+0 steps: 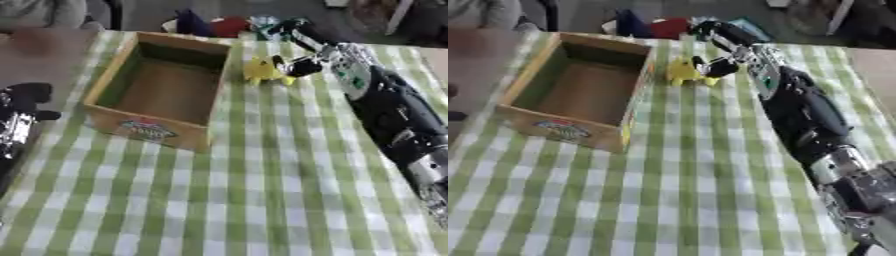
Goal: Pick up objects on the table and place them in the box.
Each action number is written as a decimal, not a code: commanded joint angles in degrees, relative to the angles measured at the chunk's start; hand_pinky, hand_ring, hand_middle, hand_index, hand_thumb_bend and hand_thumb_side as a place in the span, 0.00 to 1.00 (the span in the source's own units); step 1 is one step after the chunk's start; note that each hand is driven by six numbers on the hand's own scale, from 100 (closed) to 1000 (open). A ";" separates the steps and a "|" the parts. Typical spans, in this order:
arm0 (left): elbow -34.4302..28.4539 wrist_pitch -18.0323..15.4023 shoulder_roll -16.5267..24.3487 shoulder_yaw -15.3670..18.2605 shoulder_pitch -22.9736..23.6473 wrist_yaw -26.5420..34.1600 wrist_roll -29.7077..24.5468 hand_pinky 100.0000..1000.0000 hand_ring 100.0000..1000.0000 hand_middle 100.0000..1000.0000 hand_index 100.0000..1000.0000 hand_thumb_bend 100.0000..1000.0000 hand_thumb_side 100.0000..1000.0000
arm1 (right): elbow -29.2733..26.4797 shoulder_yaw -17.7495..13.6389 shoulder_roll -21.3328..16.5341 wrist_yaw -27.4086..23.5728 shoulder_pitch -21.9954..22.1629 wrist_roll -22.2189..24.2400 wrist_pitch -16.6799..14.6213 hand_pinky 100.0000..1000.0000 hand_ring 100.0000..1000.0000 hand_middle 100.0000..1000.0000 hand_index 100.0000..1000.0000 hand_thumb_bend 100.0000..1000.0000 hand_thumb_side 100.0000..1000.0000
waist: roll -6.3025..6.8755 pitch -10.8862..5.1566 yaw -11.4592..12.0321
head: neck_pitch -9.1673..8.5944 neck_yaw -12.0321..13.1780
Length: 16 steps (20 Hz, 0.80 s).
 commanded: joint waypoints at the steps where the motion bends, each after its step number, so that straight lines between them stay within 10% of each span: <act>1: -1.22 -0.08 0.10 -0.05 -0.96 0.14 -0.35 0.67 0.85 0.69 0.61 0.00 0.52 | 0.51 0.23 0.11 1.18 -1.26 1.20 -0.15 0.82 0.90 0.89 0.93 0.00 0.14 | 0.48 -0.76 0.26 | -0.77 -0.47; 16: -1.38 -0.07 -0.13 -0.12 -1.19 0.18 -0.42 0.67 0.85 0.69 0.61 0.00 0.52 | 2.79 0.55 2.11 7.81 -0.96 2.12 0.05 0.80 0.87 0.88 0.93 0.00 0.17 | 0.82 -0.40 0.80 | -1.23 -0.88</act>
